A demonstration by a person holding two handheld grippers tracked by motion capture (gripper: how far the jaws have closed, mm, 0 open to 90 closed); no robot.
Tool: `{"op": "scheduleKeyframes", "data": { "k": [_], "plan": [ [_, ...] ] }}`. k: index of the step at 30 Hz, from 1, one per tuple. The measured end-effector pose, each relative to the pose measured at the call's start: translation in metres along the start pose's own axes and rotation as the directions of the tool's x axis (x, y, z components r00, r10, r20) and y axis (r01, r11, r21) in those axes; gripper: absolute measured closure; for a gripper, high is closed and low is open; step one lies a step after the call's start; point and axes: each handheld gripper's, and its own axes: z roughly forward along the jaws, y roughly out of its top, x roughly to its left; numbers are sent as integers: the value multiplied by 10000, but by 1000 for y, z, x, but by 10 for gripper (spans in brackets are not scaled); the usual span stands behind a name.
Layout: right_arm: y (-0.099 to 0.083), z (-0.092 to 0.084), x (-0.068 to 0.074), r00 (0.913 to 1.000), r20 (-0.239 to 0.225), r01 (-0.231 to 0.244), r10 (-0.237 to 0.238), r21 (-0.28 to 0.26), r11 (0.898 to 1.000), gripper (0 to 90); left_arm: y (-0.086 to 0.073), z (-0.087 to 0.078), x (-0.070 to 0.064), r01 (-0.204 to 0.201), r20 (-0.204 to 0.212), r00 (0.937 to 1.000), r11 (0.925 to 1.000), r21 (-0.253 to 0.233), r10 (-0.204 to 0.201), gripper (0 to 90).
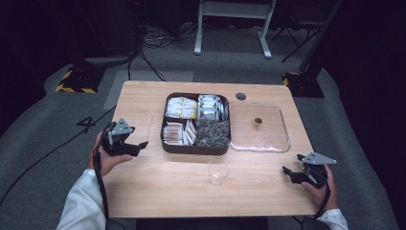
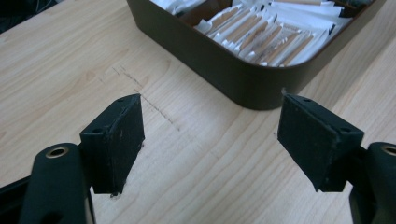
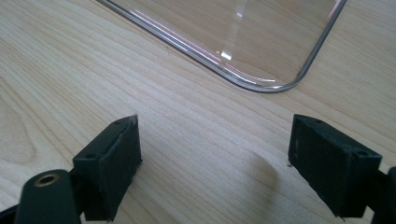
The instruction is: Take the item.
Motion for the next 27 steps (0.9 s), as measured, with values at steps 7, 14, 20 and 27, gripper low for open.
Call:
{"op": "scheduleKeyframes", "data": {
  "k": [7,14,20,27],
  "plan": [
    [0,0,0,10000,-6,-5,5,7,10000,174,17,9,5,-223,-120,9997,9997,-94,222,232],
    [0,0,0,10000,-3,-2,2,5,10000,174,37,20,9,-455,48,9989,9988,-200,456,232],
    [0,0,0,10000,1,6,-6,9,10000,174,55,30,10,-681,240,9974,9975,-208,686,232],
    [0,0,0,10000,8,10,-10,-1,10000,174,72,45,11,-899,347,9953,9958,-187,905,242]
  ]
}}
